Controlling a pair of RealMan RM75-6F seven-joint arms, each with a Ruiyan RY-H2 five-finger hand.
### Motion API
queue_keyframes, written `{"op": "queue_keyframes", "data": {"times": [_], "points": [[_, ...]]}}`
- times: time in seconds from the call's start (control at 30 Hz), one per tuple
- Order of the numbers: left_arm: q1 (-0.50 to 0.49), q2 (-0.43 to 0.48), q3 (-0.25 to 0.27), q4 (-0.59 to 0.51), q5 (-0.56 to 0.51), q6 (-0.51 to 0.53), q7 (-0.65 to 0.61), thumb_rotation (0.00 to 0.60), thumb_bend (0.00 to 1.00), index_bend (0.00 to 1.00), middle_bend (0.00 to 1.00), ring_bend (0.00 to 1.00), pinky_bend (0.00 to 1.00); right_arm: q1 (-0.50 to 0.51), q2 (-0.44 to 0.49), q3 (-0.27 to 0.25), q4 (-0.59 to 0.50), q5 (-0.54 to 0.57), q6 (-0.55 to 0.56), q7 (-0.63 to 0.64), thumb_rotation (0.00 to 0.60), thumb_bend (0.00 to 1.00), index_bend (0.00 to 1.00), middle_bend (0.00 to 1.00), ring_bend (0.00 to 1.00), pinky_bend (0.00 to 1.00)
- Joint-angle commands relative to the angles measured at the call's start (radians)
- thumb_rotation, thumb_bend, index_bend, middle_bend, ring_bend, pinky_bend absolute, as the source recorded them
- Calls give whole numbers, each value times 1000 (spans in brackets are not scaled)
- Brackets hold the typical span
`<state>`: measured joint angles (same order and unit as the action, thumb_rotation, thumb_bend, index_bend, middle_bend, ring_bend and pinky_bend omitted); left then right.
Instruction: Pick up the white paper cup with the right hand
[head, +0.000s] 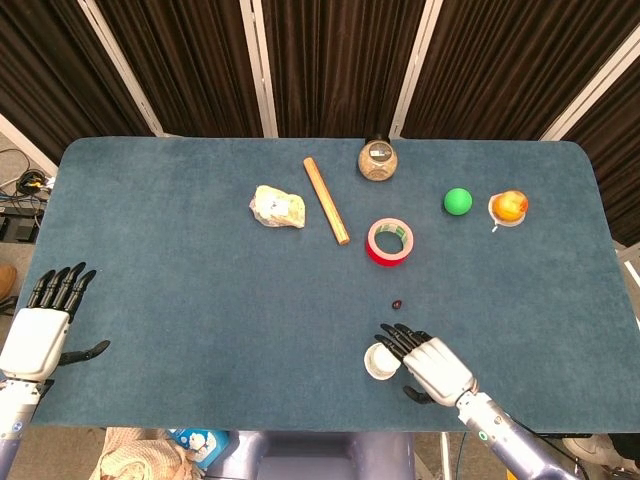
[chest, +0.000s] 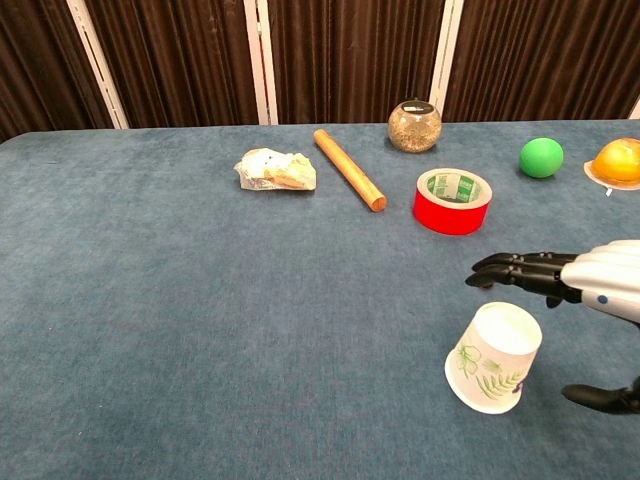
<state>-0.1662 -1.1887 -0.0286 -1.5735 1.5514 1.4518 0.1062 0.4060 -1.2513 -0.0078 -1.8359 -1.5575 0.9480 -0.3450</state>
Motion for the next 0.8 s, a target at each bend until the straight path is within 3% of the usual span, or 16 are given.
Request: {"op": "queue_keyframes", "data": {"times": [0.03, 0.3, 0.5, 0.8], "points": [[1, 1, 0, 0, -2, 0, -2, 600, 0, 0, 0, 0, 0, 3, -28, 5, 18, 17, 8, -17, 600, 409, 152, 133, 198, 380], [-2, 2, -1, -3, -5, -5, -3, 600, 0, 0, 0, 0, 0, 4, -67, 3, 26, 38, 33, -46, 600, 461, 279, 292, 368, 492], [-2, 2, -1, -4, -8, -5, -3, 600, 0, 0, 0, 0, 0, 8, -74, -1, 21, 42, 41, -57, 600, 505, 387, 326, 394, 492], [-2, 2, -1, -3, -8, -5, -3, 600, 0, 0, 0, 0, 0, 15, -67, -1, -7, 39, 64, -81, 600, 507, 391, 326, 394, 492]]}}
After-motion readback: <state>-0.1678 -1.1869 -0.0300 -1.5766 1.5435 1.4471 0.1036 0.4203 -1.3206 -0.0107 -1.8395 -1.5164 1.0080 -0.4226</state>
